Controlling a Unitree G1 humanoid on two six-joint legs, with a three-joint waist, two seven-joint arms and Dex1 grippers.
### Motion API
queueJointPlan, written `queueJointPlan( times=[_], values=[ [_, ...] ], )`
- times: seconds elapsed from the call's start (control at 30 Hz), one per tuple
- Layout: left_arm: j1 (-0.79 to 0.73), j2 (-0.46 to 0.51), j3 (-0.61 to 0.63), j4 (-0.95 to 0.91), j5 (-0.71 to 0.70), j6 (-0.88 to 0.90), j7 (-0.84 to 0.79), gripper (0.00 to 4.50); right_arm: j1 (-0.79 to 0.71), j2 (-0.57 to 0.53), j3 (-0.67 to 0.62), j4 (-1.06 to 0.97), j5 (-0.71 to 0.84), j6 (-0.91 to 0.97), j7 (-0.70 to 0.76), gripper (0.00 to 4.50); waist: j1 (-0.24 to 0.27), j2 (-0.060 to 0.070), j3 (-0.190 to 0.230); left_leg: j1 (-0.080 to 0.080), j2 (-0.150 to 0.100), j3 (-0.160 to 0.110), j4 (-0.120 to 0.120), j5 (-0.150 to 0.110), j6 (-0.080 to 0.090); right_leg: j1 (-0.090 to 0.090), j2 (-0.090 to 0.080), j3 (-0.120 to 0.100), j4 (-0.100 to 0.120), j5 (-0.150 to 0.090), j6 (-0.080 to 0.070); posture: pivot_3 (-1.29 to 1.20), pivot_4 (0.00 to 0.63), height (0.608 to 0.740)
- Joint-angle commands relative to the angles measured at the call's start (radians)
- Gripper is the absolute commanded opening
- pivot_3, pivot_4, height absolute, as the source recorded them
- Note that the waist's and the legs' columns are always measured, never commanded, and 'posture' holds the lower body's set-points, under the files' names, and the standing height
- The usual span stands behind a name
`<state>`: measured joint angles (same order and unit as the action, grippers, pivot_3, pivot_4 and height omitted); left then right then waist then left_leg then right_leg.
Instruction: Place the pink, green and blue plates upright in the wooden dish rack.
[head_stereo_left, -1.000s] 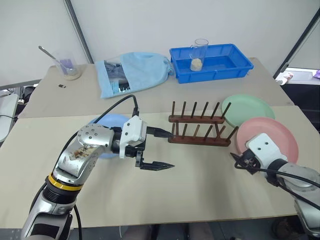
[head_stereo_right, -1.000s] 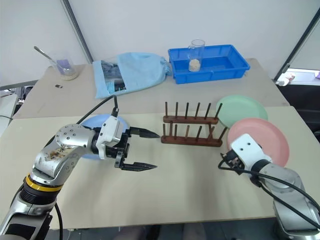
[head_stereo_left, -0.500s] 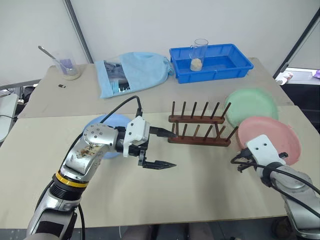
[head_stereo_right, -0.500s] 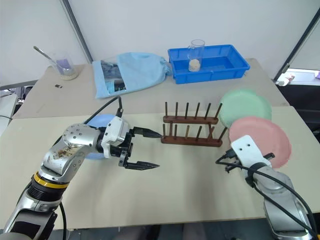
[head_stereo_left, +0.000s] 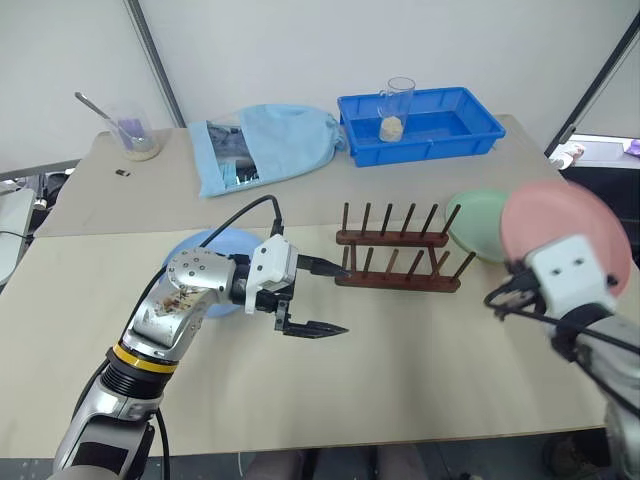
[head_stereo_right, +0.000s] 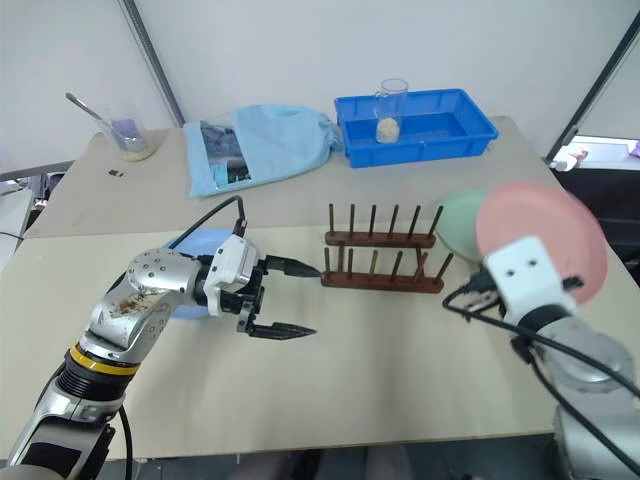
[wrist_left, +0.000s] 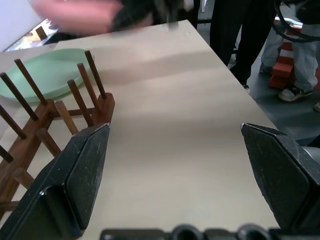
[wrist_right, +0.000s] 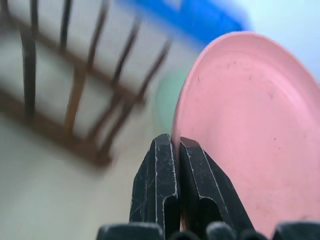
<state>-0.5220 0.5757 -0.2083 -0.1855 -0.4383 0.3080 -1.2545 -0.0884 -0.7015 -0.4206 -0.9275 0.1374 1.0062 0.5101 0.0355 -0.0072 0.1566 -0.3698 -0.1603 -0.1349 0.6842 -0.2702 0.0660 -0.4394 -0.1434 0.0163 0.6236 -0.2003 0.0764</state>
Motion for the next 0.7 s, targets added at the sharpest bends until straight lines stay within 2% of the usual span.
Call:
queueJointPlan(
  times=[0.03,0.17,0.3,0.4,0.53,0.7],
  values=[
    [-0.048,-0.032,0.051,0.017,-0.03,-0.007,0.031,4.5,-0.141,-0.012,-0.12,0.018,0.156,0.002,0.086,0.01,0.001,-0.001,0.0,0.0,0.0,0.0,0.0,0.0,0.0,0.0,0.0,0.0,0.0,0.0,0.0,0.0,0.15,0.74],
    [-0.07,-0.059,0.066,0.048,-0.029,0.005,0.064,4.5,-0.337,0.041,-0.229,0.142,0.401,0.047,0.137,0.01,0.001,-0.002,0.001,0.0,0.0,0.0,0.0,0.0,0.001,0.001,0.0,0.0,-0.002,0.0,0.0,0.0,0.15,0.74],
    [-0.085,-0.091,0.086,0.051,-0.046,-0.01,0.083,4.5,-0.525,0.072,-0.336,0.301,0.695,0.256,0.107,0.01,-0.001,-0.002,0.001,-0.001,0.0,0.0,0.0,-0.001,0.002,0.001,-0.001,0.0,-0.003,0.001,0.0,0.0,0.15,0.74],
    [-0.087,-0.088,0.086,0.045,-0.055,-0.006,0.066,4.5,-0.595,0.092,-0.401,0.394,0.875,0.381,0.039,0.01,-0.001,-0.002,0.001,-0.001,0.001,0.0,0.0,-0.001,0.002,0.0,-0.001,0.0,-0.005,0.001,-0.001,0.0,0.15,0.74],
    [-0.081,-0.079,0.087,0.015,-0.086,0.042,0.056,4.5,-0.582,0.152,-0.455,0.466,1.086,0.443,-0.117,0.01,-0.002,-0.001,0.001,-0.002,0.001,0.0,-0.001,-0.002,0.003,0.0,-0.001,0.0,-0.006,0.001,-0.001,0.0,0.15,0.74],
    [-0.075,-0.072,0.087,-0.013,-0.103,0.068,0.06,4.5,-0.476,0.147,-0.419,0.496,1.334,0.358,-0.298,0.01,-0.005,-0.001,0.001,-0.002,0.0,0.0,-0.002,-0.002,0.003,-0.001,-0.002,0.0,-0.005,0.001,0.0,0.0,0.15,0.74]
  ],
)
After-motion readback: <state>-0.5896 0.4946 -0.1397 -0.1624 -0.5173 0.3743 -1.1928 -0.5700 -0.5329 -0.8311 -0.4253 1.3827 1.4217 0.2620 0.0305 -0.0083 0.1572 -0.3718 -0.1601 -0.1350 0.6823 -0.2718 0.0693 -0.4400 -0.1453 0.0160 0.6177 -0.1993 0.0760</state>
